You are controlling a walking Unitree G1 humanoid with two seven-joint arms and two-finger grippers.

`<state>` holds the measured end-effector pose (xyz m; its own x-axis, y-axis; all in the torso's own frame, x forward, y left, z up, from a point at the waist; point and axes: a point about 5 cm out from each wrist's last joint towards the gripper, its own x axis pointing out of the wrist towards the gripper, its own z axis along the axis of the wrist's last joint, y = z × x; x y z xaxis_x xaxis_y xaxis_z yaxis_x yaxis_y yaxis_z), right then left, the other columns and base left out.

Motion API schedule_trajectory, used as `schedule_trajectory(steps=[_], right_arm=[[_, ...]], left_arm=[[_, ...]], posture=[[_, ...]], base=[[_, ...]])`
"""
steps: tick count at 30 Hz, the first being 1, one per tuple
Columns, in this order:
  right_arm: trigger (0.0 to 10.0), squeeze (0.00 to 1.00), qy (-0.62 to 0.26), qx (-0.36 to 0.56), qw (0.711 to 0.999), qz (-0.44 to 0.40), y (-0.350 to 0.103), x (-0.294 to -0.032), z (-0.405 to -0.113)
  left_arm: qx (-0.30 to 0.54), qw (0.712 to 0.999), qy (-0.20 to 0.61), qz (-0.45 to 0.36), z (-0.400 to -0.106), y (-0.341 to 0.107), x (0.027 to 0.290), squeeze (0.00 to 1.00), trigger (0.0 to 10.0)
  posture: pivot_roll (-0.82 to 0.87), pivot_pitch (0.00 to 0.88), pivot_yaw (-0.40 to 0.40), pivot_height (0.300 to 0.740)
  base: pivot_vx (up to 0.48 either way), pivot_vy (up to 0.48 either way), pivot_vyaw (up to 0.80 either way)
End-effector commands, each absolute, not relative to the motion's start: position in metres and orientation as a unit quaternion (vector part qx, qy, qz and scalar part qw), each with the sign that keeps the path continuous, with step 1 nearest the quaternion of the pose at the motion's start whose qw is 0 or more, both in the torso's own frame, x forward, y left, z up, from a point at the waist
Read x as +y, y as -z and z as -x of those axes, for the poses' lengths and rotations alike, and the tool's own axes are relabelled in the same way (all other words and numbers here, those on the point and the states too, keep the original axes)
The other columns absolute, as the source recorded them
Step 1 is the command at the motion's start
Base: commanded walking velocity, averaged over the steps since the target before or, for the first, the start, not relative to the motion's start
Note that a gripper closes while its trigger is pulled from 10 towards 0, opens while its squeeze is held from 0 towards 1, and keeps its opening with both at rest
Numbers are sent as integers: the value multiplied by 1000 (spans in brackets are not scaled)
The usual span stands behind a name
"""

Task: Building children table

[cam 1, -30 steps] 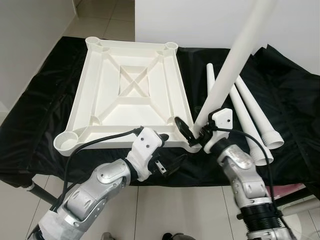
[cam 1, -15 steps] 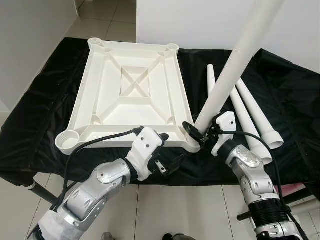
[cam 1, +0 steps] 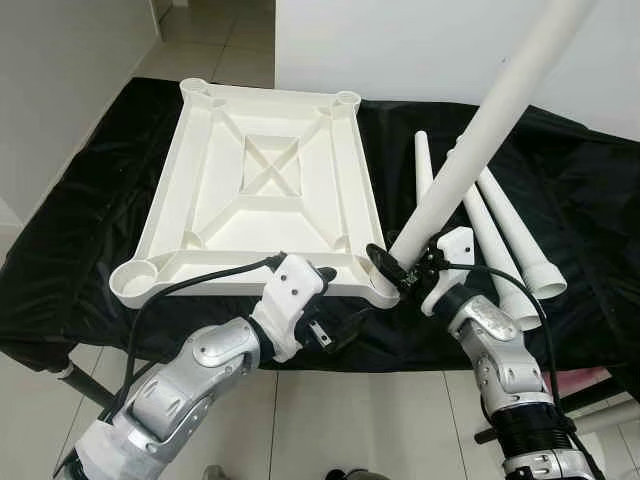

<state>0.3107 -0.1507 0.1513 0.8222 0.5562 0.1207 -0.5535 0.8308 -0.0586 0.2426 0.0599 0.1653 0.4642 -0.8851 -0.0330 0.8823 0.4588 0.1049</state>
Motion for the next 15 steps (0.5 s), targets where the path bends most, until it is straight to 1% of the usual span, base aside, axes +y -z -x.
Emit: schedule_trajectory(steps=[1, 6, 8, 12, 13, 14, 15], right_arm=[[10000, 0, -278, -18, 960, 7, -135, -147, -311], [10000, 0, -249, -12, 968, 16, -136, -145, -314], [10000, 0, -222, -15, 975, 12, -137, -139, -314], [10000, 0, -199, -19, 980, 10, -138, -132, -312], [10000, 0, -175, -16, 984, 1, -138, -128, -311], [10000, 0, -175, -16, 984, 1, -138, -128, -311], [10000, 0, -144, -17, 989, -13, -138, -125, -309]], left_arm=[[-2, 812, 581, -57, -234, -163, 55, 0, 10000], [-1, 813, 579, -56, -234, -162, 55, 0, 10000], [0, 814, 579, -54, -233, -161, 55, 0, 10000], [1, 814, 579, -52, -232, -161, 54, 0, 10000], [2, 814, 578, -52, -232, -160, 55, 0, 10000], [2, 814, 578, -52, -232, -160, 55, 0, 10000], [2, 814, 579, -53, -232, -160, 55, 0, 10000]], posture=[[27, 98, -52, 740], [28, 100, -60, 740], [31, 97, -66, 740], [33, 95, -69, 740], [33, 95, -69, 740], [33, 95, -69, 740], [35, 91, -72, 740]], base=[[0, 0, 0], [0, 0, 0], [0, 0, 0], [0, 0, 0], [0, 0, 0], [0, 0, 0], [0, 0, 0]])
